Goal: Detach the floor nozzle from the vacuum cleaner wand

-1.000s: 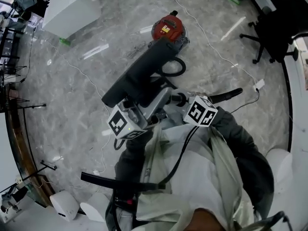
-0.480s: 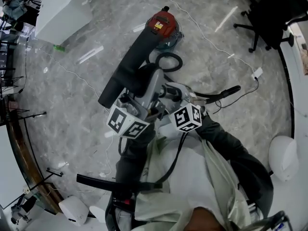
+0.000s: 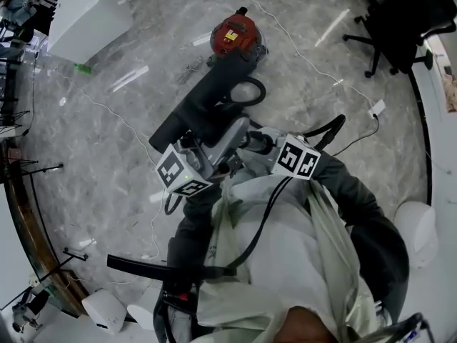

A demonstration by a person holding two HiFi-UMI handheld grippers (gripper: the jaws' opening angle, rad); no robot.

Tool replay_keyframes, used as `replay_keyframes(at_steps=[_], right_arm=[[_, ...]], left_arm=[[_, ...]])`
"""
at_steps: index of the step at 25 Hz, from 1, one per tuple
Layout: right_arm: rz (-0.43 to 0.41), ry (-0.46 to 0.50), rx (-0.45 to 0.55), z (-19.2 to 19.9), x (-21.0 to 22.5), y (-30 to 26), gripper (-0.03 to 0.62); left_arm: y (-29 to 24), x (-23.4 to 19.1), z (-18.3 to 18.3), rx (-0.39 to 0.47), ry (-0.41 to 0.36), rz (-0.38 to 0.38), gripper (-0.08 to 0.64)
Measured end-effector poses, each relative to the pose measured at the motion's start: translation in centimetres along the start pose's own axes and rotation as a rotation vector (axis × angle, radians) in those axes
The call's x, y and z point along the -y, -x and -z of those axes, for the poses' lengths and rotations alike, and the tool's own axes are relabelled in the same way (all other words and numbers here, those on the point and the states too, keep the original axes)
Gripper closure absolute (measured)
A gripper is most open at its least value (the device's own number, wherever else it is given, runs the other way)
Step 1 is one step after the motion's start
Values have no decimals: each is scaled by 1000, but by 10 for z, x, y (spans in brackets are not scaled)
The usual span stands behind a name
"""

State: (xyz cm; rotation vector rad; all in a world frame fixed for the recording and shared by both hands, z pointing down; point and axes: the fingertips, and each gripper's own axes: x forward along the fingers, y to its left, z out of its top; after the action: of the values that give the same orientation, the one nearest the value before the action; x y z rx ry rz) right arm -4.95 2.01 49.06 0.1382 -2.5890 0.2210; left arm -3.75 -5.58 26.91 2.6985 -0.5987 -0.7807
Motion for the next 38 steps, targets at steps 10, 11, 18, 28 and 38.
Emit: replay_keyframes(at_steps=[10, 11, 18, 28, 38], right_arm=[[474, 24, -35, -8, 37, 4, 555], [447, 27, -31, -8, 34, 5, 555], [-15, 37, -20, -2, -9, 12, 552], [492, 4, -58, -3, 35, 14, 554], [20, 41, -50, 3, 2, 17, 554]], left_arm=[[2, -12, -11, -4, -83, -229, 483], [0, -7, -10, -8, -84, -192, 482], [-3, 24, -5, 40, -36, 67, 482], [-1, -14, -3, -5, -66, -308, 480], [-8, 22, 2, 45, -26, 104, 482]])
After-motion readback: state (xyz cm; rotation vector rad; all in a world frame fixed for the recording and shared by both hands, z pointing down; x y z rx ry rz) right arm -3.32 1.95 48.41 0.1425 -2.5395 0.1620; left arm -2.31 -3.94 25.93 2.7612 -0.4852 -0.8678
